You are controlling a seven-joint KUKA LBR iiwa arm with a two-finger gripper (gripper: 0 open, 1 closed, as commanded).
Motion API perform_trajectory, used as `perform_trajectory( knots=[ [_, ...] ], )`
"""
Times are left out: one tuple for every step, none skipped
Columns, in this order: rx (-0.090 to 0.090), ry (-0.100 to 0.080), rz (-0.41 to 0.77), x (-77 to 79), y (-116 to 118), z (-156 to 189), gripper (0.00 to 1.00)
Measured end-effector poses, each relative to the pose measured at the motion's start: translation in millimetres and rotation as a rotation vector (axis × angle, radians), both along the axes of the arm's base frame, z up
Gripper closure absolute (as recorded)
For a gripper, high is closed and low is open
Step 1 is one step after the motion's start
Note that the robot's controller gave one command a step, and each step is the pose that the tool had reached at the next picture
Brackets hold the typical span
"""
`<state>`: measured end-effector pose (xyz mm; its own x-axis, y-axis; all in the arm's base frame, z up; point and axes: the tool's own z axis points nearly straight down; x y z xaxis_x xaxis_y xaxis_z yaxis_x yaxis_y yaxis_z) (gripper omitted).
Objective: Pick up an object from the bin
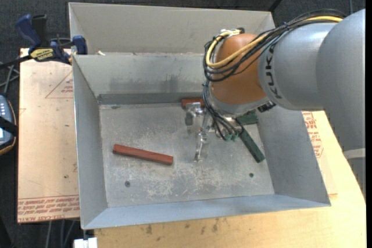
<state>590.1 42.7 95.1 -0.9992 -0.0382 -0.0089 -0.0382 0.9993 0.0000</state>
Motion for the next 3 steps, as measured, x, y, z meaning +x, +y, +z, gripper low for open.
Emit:
perform_trajectory(
  knots=[
    [0.002, 0.015, -0.007, -13.6, 17, -25, 0.0],
    [0.0, 0.007, 0.125, -58.9, 42, -16, 0.0],
    [0.002, 0.005, -0.143, -13.5, 91, -24, 1.0]
  ],
)
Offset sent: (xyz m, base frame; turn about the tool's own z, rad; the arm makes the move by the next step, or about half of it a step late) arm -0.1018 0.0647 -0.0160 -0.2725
